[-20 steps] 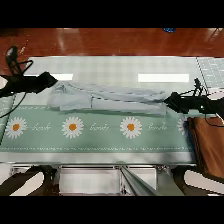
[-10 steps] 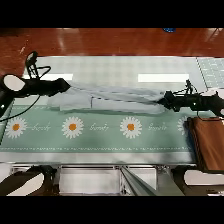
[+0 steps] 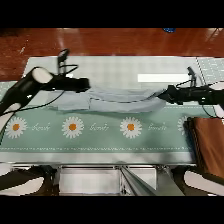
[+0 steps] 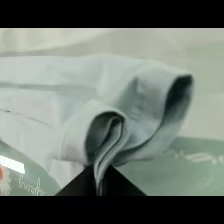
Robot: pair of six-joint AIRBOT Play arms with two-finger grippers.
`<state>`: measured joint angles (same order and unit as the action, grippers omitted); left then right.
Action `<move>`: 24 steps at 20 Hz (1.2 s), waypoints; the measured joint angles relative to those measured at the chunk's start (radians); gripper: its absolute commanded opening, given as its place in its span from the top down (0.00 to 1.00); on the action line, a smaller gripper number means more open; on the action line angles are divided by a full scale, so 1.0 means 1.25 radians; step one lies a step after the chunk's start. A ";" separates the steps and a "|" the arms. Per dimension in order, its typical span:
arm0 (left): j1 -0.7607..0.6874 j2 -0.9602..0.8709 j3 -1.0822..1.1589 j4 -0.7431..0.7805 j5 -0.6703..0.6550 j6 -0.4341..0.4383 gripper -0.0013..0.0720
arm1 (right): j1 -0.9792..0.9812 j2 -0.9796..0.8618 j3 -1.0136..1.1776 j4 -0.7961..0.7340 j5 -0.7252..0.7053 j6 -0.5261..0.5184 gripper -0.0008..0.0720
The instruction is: Fold the shirts.
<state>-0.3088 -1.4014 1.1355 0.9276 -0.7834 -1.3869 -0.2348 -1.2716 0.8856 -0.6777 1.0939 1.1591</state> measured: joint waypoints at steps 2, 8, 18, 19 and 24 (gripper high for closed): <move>-0.074 -0.076 0.084 -0.004 -0.008 -0.001 0.96 | -0.001 0.115 -0.010 -0.040 0.034 0.038 0.96; -0.292 -0.326 0.343 -0.012 -0.140 -0.055 0.96 | 0.000 0.430 -0.042 -0.099 0.084 0.155 0.96; -0.356 -0.432 0.501 -0.046 -0.255 -0.093 0.96 | 0.001 0.532 -0.048 -0.110 0.106 0.205 0.96; -0.317 -0.420 0.507 -0.045 -0.258 -0.099 0.96 | 0.001 0.532 -0.048 -0.106 0.106 0.208 0.96; -0.090 -0.297 0.517 -0.029 -0.326 -0.112 0.96 | 0.031 0.480 -0.040 -0.018 0.102 0.163 0.96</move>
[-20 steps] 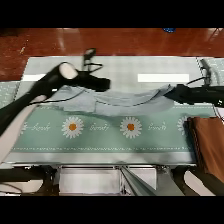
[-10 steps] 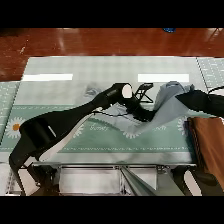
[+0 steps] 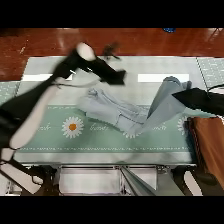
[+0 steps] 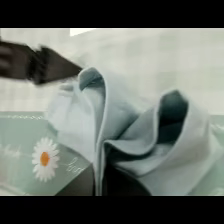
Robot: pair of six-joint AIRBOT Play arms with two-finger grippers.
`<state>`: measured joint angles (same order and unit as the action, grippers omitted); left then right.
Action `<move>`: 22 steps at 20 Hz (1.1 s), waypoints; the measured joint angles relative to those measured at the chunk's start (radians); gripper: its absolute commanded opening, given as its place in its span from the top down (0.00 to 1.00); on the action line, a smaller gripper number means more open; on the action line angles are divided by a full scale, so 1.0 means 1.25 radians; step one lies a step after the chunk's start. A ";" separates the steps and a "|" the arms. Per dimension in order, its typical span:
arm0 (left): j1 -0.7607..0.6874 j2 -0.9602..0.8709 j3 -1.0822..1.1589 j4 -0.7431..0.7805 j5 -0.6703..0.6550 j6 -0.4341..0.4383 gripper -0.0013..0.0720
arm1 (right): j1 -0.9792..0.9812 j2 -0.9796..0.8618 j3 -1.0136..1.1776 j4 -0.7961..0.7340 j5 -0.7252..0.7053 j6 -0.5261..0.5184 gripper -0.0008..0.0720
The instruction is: Fold the shirts.
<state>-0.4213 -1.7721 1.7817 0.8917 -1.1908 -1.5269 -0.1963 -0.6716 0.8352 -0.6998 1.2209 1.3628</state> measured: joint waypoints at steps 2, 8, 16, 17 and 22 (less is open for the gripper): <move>0.082 0.081 -0.009 0.043 -0.039 -0.006 0.96 | 0.059 -0.053 0.023 0.022 -0.018 -0.021 0.96; 0.239 0.467 -0.234 0.175 -0.038 -0.013 0.96 | 0.324 -0.323 0.186 0.049 -0.160 -0.043 0.96; 0.248 0.970 -0.734 0.192 0.020 -0.111 0.96 | 0.542 -0.738 0.464 0.066 -0.273 -0.030 0.96; 0.247 1.004 -0.780 0.184 0.023 -0.122 0.96 | 0.555 -0.774 0.489 0.074 -0.282 -0.027 0.78; 0.248 1.079 -0.933 0.166 0.035 -0.144 0.96 | 0.579 -0.887 0.567 0.110 -0.243 -0.013 0.43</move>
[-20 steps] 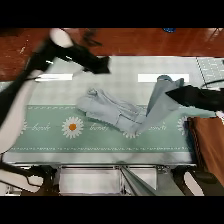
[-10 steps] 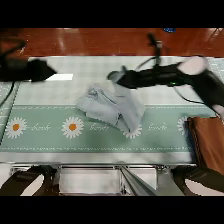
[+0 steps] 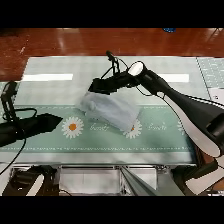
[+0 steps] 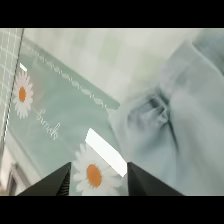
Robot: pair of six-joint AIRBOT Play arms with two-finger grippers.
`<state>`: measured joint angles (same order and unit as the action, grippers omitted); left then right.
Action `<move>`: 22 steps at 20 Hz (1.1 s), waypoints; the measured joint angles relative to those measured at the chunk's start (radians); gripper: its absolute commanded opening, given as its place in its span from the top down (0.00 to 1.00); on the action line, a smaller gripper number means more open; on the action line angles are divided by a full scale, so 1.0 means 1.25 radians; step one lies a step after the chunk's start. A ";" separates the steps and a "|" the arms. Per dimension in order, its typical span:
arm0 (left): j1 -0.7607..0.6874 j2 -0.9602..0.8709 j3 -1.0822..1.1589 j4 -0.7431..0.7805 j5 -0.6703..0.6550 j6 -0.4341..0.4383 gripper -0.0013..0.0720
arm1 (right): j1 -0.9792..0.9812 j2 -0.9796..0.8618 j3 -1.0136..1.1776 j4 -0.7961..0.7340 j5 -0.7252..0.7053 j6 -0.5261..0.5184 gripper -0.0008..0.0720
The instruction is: Fold the shirts.
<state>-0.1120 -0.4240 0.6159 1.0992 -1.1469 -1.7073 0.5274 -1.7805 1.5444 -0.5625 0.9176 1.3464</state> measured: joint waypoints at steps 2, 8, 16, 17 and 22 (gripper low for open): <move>0.005 0.005 -0.016 0.001 0.020 -0.002 0.96 | -0.030 0.011 0.010 0.004 0.066 0.014 0.43; 0.024 0.011 -0.023 -0.004 0.056 -0.007 0.96 | -0.190 0.265 -0.029 -0.293 0.295 0.153 0.43; 0.027 0.012 -0.026 -0.008 0.072 -0.007 0.96 | -0.244 0.599 -0.562 -0.561 0.004 0.468 0.43; 0.027 0.012 -0.026 -0.008 0.072 -0.007 0.96 | -0.245 0.602 -0.617 -0.517 -0.034 0.458 0.43; 0.027 0.007 -0.026 -0.009 0.072 -0.006 0.96 | -0.247 0.521 -0.738 -0.260 -0.116 0.281 0.43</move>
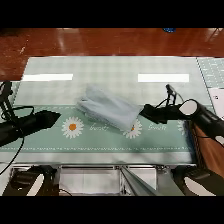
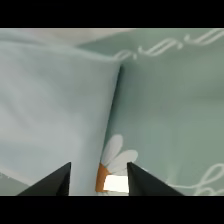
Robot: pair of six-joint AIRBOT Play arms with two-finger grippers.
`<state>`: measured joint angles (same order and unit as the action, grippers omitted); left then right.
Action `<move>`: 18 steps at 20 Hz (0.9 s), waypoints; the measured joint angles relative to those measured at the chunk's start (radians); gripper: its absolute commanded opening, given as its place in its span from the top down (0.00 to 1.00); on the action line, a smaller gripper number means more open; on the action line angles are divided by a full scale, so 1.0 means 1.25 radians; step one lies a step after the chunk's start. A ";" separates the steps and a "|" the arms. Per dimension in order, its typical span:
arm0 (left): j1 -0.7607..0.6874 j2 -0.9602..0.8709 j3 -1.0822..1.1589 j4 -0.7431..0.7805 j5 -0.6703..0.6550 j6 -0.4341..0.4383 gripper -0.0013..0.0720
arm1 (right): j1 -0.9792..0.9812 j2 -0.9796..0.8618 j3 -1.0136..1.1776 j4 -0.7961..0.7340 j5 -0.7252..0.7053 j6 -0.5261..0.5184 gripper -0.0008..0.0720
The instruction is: Fold the shirts.
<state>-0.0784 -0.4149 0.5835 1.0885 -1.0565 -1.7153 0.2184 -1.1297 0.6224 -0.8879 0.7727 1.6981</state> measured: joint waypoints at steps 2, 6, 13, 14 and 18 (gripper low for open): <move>0.000 -0.006 0.000 0.000 0.001 0.000 0.96 | 0.000 -0.050 -0.014 0.094 -0.004 -0.075 0.43; 0.000 -0.024 0.000 0.000 0.002 0.000 0.96 | 0.000 -0.134 -0.024 0.282 0.001 -0.223 0.43; 0.000 -0.061 0.000 0.000 0.006 0.000 0.96 | 0.042 -0.273 0.125 0.422 0.027 -0.373 0.96; 0.000 -0.066 0.000 0.000 0.007 0.000 0.96 | 0.049 -0.285 0.171 0.422 0.036 -0.382 0.96; 0.000 -0.080 0.000 0.000 0.008 0.000 0.96 | 0.062 -0.308 0.378 0.316 0.110 -0.330 0.96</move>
<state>-0.0784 -0.5144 0.5835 1.0885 -1.0470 -1.7149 0.2955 -1.5150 1.0943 -0.4931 0.9104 1.2854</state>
